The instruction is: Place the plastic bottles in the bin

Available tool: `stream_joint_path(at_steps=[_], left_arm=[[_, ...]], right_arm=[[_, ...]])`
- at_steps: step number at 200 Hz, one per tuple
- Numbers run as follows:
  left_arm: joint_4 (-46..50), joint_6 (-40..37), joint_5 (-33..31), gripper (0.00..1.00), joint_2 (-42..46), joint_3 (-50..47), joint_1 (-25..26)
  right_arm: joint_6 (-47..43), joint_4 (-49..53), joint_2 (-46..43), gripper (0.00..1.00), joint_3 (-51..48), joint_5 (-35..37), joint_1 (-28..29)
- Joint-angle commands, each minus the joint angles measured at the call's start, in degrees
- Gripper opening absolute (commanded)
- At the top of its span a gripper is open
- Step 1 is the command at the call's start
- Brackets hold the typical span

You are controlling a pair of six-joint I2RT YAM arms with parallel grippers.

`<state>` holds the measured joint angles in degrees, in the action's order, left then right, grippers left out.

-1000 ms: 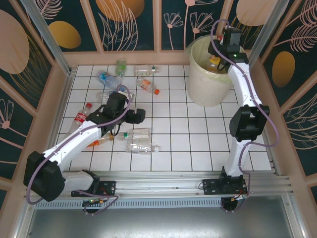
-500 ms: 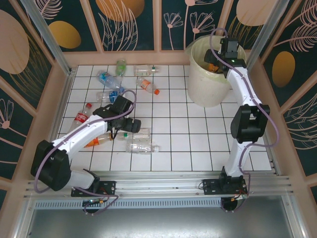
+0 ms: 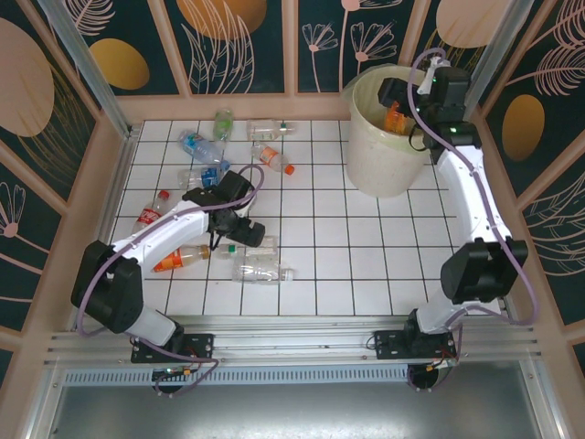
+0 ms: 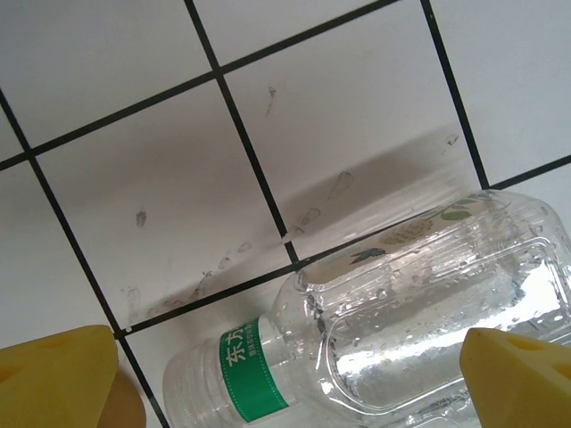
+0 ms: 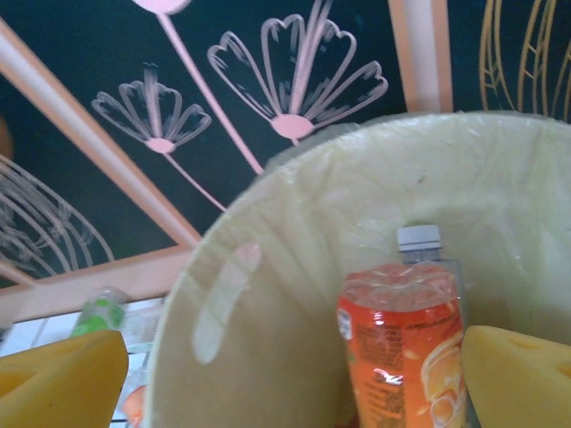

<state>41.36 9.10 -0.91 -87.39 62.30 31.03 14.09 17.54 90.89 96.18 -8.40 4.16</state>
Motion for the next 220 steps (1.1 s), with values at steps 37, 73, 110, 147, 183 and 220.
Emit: stream_joint_path(at_steps=[37, 73, 110, 147, 183, 220], left_arm=[[1.79, -2.03, 3.74, 0.99, -1.9, 0.67, 1.85], [1.44, -2.69, 6.32, 0.99, -1.81, 0.15, 2.62], [1.78, -2.51, 5.48, 0.99, -3.61, -0.25, 4.17], [2.32, -1.05, 4.72, 0.99, -3.66, -1.01, 5.04], [2.67, 1.31, 1.21, 0.99, -5.33, -2.4, 5.79], [2.88, 2.65, -4.45, 0.99, -8.84, -1.79, 5.83]], right_arm=[[3.75, -8.09, -12.95, 0.97, -12.7, -7.95, 0.87], [4.48, -9.22, -16.8, 0.97, -17.62, -8.8, 1.73], [4.99, -10.15, -18.94, 0.97, -20.56, -9.61, 2.0], [4.8, -10.55, -20.39, 0.97, -22.9, -9.96, 2.02], [4.9, -10.89, -21.52, 0.97, -24.41, -10.66, 2.07], [5.04, -10.81, -23.07, 0.97, -25.55, -11.45, 2.0]])
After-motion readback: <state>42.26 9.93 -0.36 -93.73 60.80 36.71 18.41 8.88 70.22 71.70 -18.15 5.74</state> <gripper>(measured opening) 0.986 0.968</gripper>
